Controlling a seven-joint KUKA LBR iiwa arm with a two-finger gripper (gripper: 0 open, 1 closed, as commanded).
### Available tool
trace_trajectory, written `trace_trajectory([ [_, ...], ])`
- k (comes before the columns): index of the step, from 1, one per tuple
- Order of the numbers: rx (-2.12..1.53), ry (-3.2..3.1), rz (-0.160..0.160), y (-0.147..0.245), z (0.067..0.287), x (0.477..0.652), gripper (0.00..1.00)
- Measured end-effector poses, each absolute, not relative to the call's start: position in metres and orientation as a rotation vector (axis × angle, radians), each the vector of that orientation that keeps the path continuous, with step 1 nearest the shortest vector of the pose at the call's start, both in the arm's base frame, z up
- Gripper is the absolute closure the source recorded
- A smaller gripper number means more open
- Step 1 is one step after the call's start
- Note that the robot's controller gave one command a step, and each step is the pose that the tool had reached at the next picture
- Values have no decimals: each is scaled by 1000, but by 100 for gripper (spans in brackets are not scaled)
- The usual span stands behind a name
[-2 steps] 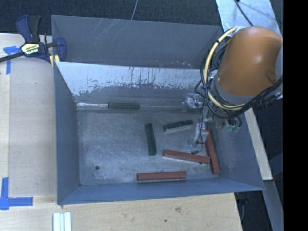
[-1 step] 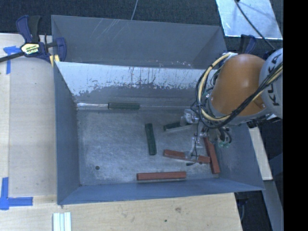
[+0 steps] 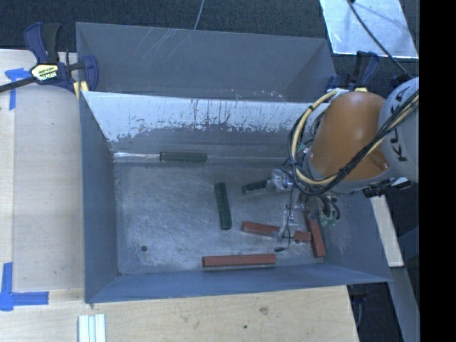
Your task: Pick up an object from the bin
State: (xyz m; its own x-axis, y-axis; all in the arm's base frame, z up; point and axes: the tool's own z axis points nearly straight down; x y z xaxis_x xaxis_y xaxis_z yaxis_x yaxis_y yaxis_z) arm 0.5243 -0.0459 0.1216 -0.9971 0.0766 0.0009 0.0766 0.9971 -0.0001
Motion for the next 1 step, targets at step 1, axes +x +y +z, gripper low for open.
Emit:
trace_trajectory([
  [1,-253,-3135,0,-50,122,524,0],
])
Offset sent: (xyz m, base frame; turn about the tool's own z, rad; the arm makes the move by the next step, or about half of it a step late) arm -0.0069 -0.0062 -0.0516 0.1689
